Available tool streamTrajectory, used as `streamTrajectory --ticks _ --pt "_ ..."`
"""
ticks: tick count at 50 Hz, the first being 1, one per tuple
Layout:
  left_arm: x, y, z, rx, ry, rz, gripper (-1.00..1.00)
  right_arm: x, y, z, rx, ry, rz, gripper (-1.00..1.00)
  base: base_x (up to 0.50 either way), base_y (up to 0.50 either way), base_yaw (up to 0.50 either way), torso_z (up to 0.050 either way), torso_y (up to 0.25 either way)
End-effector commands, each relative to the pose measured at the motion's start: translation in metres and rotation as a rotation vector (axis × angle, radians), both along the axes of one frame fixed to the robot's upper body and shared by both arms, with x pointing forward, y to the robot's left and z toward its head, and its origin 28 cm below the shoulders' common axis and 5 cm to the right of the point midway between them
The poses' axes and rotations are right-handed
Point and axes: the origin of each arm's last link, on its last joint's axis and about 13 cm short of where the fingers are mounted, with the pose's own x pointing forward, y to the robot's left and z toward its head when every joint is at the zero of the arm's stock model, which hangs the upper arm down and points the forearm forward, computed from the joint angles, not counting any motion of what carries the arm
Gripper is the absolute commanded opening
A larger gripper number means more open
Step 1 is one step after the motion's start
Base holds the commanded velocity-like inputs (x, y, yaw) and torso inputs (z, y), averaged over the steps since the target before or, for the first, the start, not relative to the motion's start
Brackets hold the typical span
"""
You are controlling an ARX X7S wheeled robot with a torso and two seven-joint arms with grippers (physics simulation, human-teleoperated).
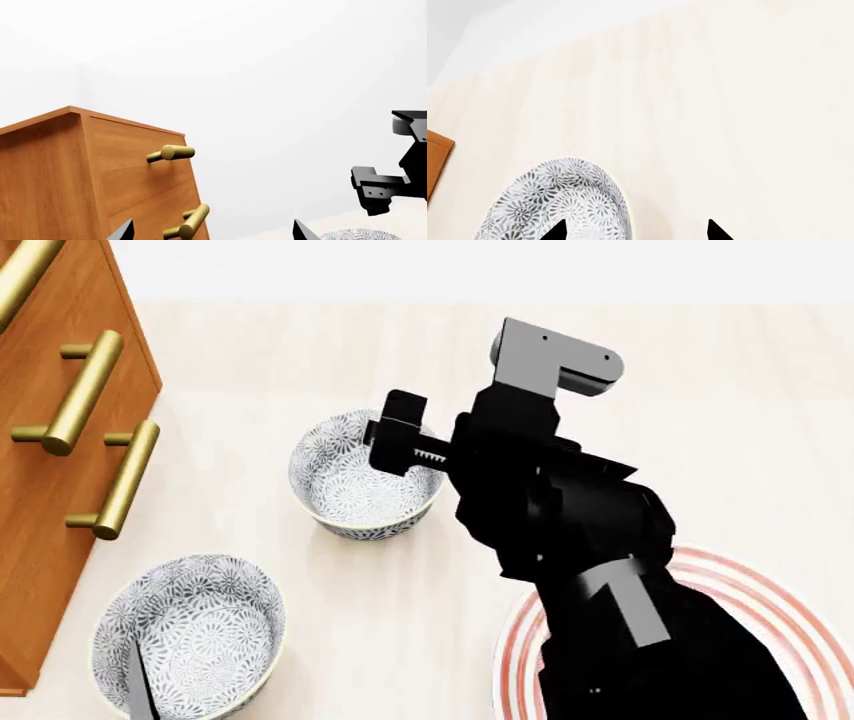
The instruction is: Pick up the bowl and put it in the front on the plate.
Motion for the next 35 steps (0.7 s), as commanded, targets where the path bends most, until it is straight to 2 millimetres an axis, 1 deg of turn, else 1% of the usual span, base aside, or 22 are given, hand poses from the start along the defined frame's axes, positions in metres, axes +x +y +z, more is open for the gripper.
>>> streamTrajectory --ticks 1,35 --pt "0.0006 0.0002 -0.0003 0.007 0.0 0.001 1.0 -0.0017 0.0073 -0.0041 -0.002 -0.001 0.032 1.0 0.0 0.0 0.0 0.0 0.0" --pt "0.0005 -0.0006 -0.0023 0.012 0.013 -0.011 1.0 -0.0053 0.0149 -0.0125 0.021 0.027 0.046 1.0 0.0 0.0 0.0 0.0 0.0"
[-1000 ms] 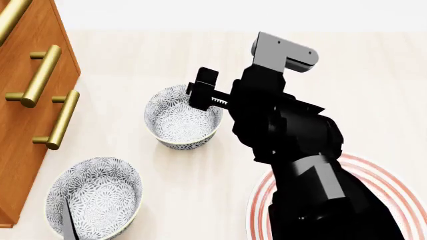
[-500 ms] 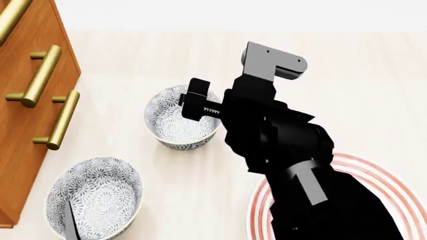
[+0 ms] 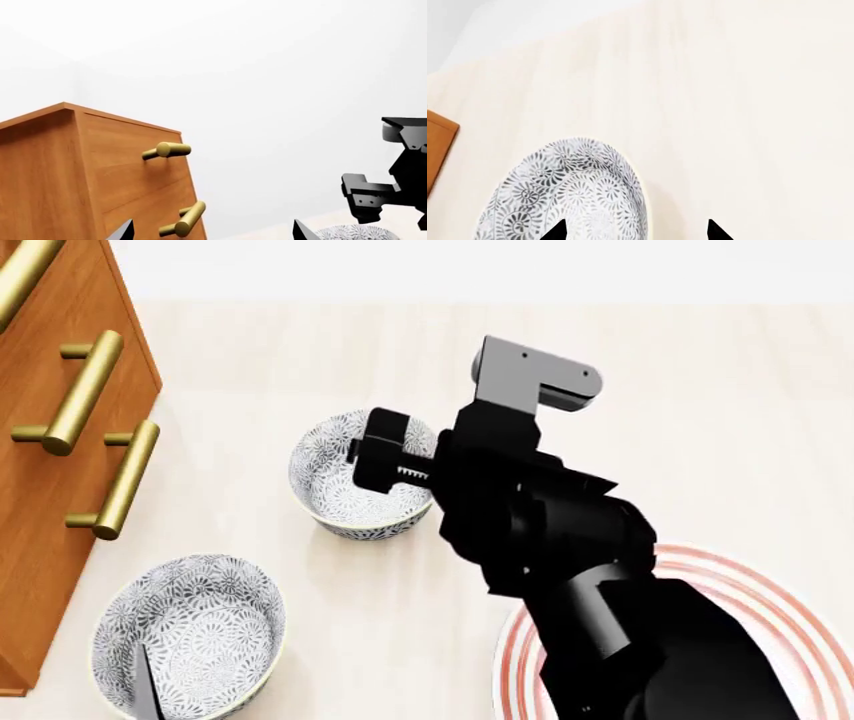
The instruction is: Pick up the bowl and put it in the front on the plate.
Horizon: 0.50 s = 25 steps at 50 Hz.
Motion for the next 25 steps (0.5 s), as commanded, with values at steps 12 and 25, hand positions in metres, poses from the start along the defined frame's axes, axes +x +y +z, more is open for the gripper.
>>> streamTrajectory --ticks 12,25 --pt "0.0015 -0.0001 -0.0005 0.008 0.006 -0.003 1.0 -0.0029 0.0071 -0.007 0.01 0.013 0.027 1.0 0.0 0.0 0.0 0.0 0.0" --pt "0.0017 0.0002 -0.0008 0.009 0.009 -0.004 1.0 -0.0048 0.0104 -0.0111 0.009 0.02 0.038 1.0 0.0 0.0 0.0 0.0 0.0"
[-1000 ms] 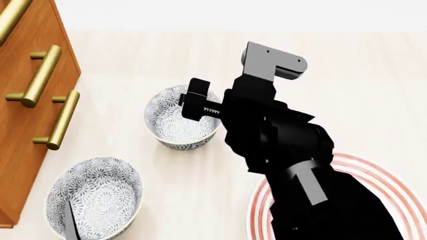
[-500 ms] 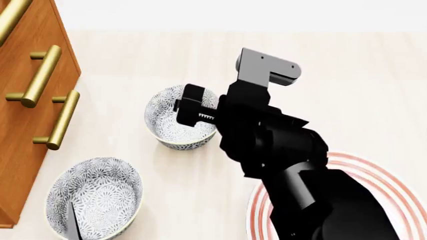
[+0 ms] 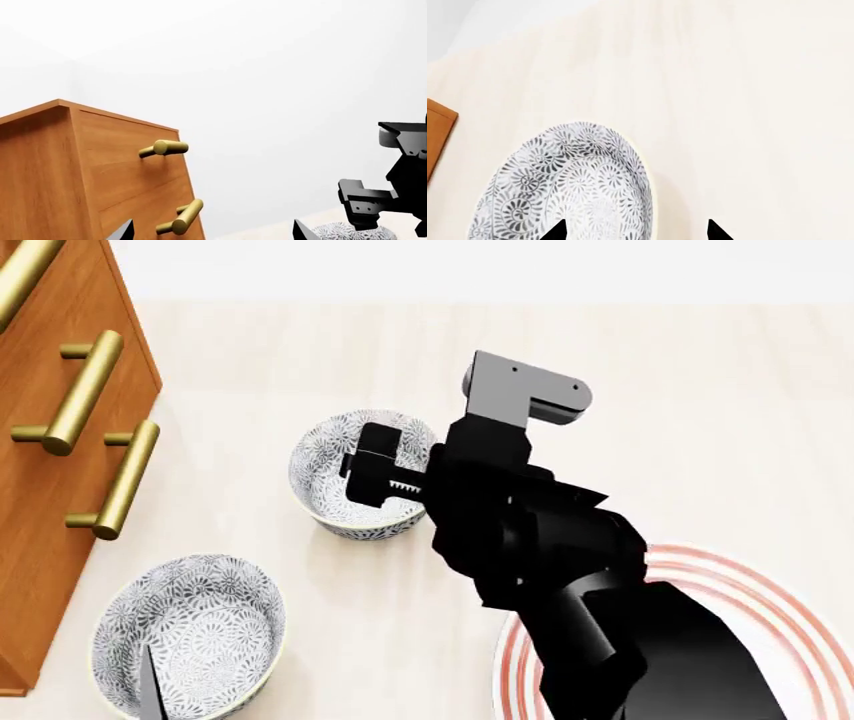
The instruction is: Pick up the bowl and put it in the front on the plate.
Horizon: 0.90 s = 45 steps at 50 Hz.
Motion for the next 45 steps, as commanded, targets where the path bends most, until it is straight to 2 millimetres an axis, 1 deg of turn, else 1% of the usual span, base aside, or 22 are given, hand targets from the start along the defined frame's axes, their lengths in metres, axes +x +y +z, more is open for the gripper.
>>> streamTrajectory --ticks 1,25,26,31,45 --pt "0.0008 0.0002 0.0005 0.007 0.0 0.002 1.0 -0.002 0.0061 -0.0033 0.01 0.002 0.025 1.0 0.0 0.0 0.0 0.0 0.0" --pt "-0.0001 -0.0018 -0.002 0.019 0.013 -0.015 1.0 -0.004 0.0078 -0.0119 0.051 0.02 0.019 1.0 0.0 0.0 0.0 0.0 0.0" --pt "-0.0002 -0.0019 -0.002 0.019 0.013 -0.016 1.0 -0.004 0.008 -0.0117 0.052 0.019 0.02 -1.0 0.0 0.0 0.0 0.0 0.0" --pt "-0.0003 -0.0021 -0.0019 0.02 0.014 -0.017 1.0 -0.0037 0.009 -0.0088 0.054 0.006 0.029 -1.0 0.0 0.0 0.0 0.0 0.0" --pt "-0.0008 -0.0026 -0.0016 0.021 0.015 -0.021 1.0 -0.0042 0.0099 -0.0088 0.063 0.002 0.034 -1.0 0.0 0.0 0.0 0.0 0.0"
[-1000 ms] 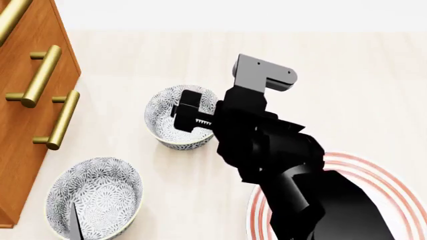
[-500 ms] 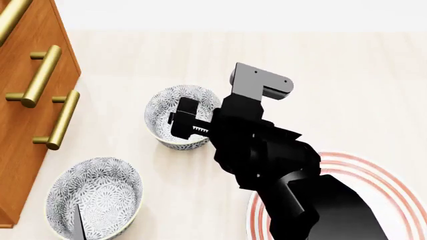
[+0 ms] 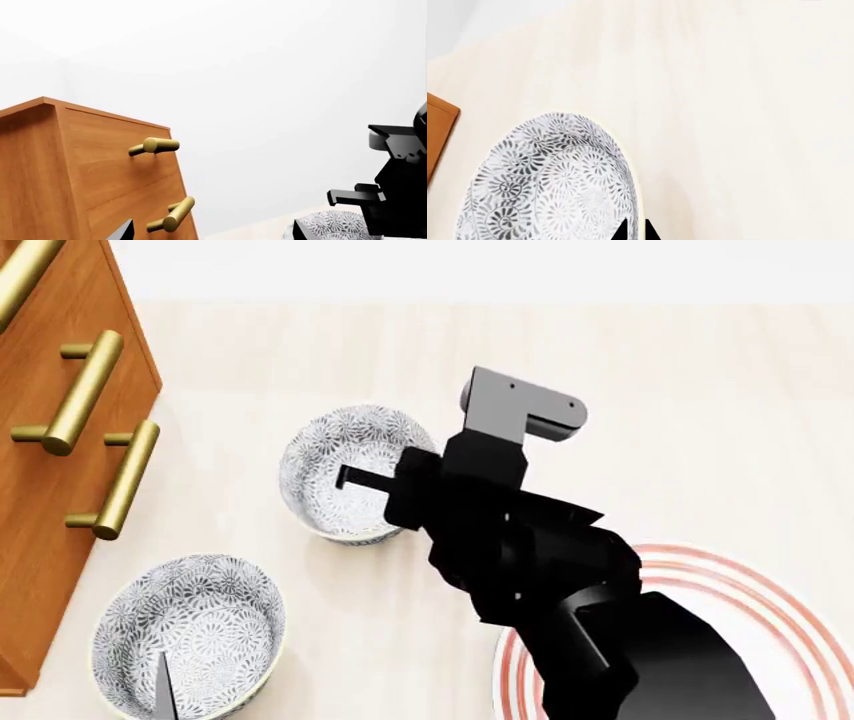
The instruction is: Pick up the bowl and put it in the front on the plate.
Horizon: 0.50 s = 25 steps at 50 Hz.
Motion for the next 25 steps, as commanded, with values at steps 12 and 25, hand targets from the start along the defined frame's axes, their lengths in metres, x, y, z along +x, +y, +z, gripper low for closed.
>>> streamTrajectory --ticks 12,25 --pt "0.001 0.0 0.0 0.004 -0.002 0.004 1.0 -0.006 0.002 0.039 -0.022 -0.239 -0.011 -1.0 0.0 0.0 0.0 0.0 0.0" --pt "0.002 0.001 0.002 -0.003 -0.002 0.012 1.0 -0.033 -0.022 0.099 -0.011 -0.45 0.001 -1.0 0.0 0.0 0.0 0.0 0.0"
